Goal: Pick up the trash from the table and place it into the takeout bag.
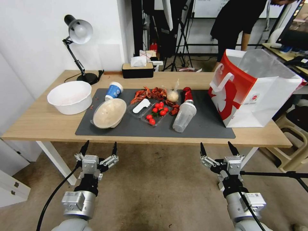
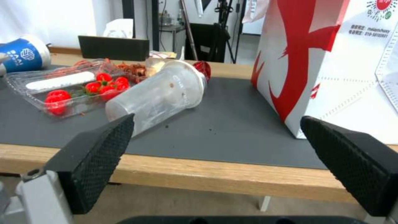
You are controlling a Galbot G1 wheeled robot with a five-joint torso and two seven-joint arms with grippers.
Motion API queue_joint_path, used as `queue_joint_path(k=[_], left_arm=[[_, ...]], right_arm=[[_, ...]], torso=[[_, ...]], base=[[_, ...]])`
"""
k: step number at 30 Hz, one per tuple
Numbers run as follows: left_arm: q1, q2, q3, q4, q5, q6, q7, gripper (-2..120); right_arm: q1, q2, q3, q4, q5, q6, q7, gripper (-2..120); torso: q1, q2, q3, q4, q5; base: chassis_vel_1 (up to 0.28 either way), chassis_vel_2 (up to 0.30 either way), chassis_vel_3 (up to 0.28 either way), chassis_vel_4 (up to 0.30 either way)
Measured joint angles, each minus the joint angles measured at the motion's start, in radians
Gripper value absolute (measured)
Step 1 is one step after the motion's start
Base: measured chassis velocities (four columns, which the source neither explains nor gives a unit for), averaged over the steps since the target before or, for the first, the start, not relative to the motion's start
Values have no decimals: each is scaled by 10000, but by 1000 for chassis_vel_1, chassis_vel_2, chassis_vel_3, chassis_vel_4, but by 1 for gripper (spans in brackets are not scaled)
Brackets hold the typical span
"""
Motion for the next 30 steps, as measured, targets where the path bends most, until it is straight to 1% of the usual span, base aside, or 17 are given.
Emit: queue_joint_path(k=[27, 29, 30], left_arm=[[-9, -1, -5, 0, -5, 16, 3, 100], [-87, -15, -60, -1, -98, 150, 32, 100], [-344, -72, -255, 1, -412, 584, 114, 100]], right_arm=[[42, 0, 1, 0, 12, -27, 2, 100], [262, -12, 35, -17, 104, -256, 37, 100], [718, -41, 153, -80, 283, -739, 129, 100]], torso=[[0, 0, 0, 0, 0], [-1, 1, 0, -3, 0], [-2, 0, 0, 1, 0]], base=[[0, 0, 0, 0], [0, 0, 0, 0], [0, 0, 0, 0]])
